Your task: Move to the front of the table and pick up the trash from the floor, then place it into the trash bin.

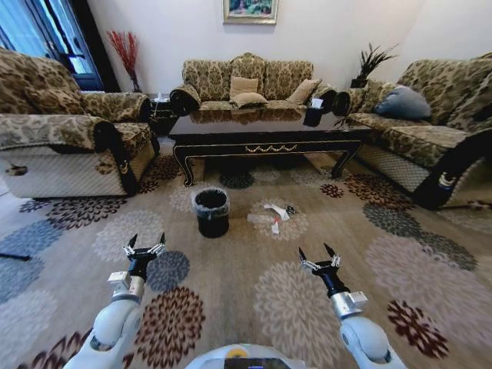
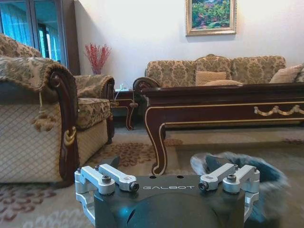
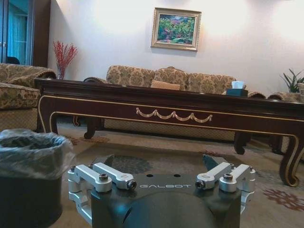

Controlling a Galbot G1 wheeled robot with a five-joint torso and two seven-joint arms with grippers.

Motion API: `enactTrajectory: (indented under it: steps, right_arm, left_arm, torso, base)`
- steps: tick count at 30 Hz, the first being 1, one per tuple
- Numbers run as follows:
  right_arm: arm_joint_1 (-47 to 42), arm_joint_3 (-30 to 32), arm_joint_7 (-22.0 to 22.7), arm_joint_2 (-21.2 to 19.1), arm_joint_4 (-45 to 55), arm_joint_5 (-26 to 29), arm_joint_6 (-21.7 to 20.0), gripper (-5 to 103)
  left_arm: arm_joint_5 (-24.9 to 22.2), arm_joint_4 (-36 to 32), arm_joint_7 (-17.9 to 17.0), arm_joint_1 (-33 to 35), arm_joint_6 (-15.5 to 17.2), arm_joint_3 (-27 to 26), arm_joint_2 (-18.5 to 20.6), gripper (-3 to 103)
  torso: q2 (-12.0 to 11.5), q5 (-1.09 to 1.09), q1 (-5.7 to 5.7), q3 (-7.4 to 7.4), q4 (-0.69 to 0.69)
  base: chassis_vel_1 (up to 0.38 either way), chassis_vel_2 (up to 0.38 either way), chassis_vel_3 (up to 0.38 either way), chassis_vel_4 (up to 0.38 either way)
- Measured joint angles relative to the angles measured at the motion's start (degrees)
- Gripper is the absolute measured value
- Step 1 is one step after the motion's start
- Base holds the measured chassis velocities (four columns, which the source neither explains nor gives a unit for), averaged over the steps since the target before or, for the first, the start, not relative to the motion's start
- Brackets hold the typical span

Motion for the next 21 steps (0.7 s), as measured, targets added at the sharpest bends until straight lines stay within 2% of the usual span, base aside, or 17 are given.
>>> enactTrajectory:
  steps: [3,6,12,17,21]
  right_arm:
    - [-0.07,0.07,0.02,0.01,0.06,-0.03,0.07,100]
    - [-0.13,0.10,0.04,0.06,0.16,-0.10,0.14,100]
    - [-0.47,0.11,0.07,0.56,0.28,-0.62,0.40,100]
    - [-0.80,0.11,0.16,0.89,0.23,-0.69,1.28,100]
    - [-0.85,0.14,0.19,1.01,0.19,-0.74,1.66,100]
  left_arm:
    - [-0.03,-0.16,-0.05,0.01,0.20,-0.12,0.05,100]
    - [-0.04,-0.52,-0.18,0.03,0.53,-0.20,0.10,100]
    - [-1.20,-1.85,-0.60,-0.07,2.92,0.22,0.25,100]
    - [-1.38,-2.90,-1.87,-0.73,5.34,1.05,0.72,100]
    - [-1.58,-4.67,-3.61,-1.17,8.80,2.24,1.60,100]
  torso:
    - [0.00,-0.06,0.01,0.03,0.00]
    - [0.00,-0.03,0.00,0.02,0.00]
    - [0.00,-0.04,0.00,0.02,0.00]
    - [0.00,-0.01,0.00,0.02,0.00]
    - [0.00,-0.04,0.01,0.06,0.00]
  base:
    - [-0.340,0.370,0.336,-0.362]
    - [-0.347,0.362,0.378,-0.360]
    - [-0.346,0.351,0.356,-0.350]
    - [-0.353,0.347,0.359,-0.339]
    - [-0.307,0.280,0.278,-0.300]
